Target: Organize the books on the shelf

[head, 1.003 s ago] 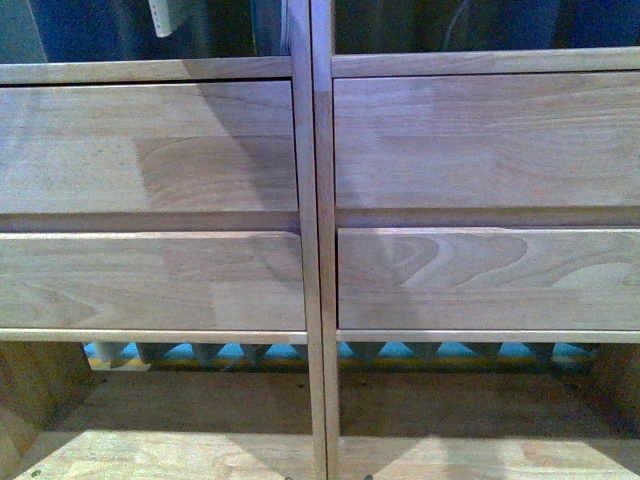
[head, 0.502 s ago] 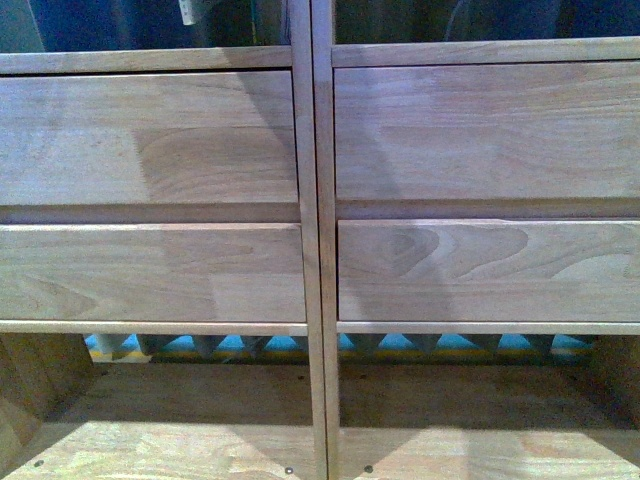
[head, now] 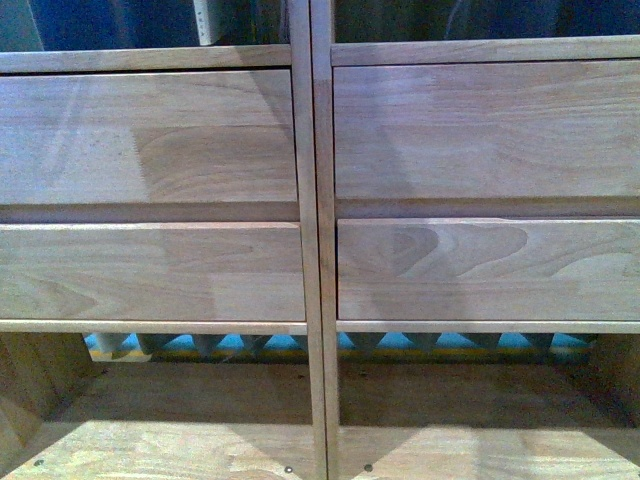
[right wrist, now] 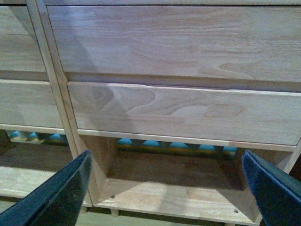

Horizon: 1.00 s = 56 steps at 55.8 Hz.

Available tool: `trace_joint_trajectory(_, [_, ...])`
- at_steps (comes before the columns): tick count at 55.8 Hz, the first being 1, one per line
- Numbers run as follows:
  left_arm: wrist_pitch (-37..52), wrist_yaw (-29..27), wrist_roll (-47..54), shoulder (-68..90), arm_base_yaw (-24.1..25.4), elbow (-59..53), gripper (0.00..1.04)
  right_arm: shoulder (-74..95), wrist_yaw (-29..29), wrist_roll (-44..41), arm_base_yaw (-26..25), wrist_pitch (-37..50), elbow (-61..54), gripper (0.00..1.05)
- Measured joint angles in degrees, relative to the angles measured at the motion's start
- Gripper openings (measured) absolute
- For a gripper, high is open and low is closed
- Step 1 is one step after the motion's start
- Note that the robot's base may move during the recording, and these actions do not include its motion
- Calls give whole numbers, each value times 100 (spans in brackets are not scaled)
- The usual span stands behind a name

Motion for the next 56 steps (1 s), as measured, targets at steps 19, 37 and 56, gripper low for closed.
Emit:
trace_joint_trajectory(19, [0, -20, 92, 0, -33, 7, 70, 0, 0, -2, 0, 0, 0, 98])
trace_joint_trajectory(37, [494, 142, 284, -201, -103, -433, 97, 0, 0, -2, 0, 0, 0, 98])
trace_joint_trajectory(56, [3211, 273, 39, -3029, -258, -5058, 97, 0, 0, -2, 0, 0, 0, 98])
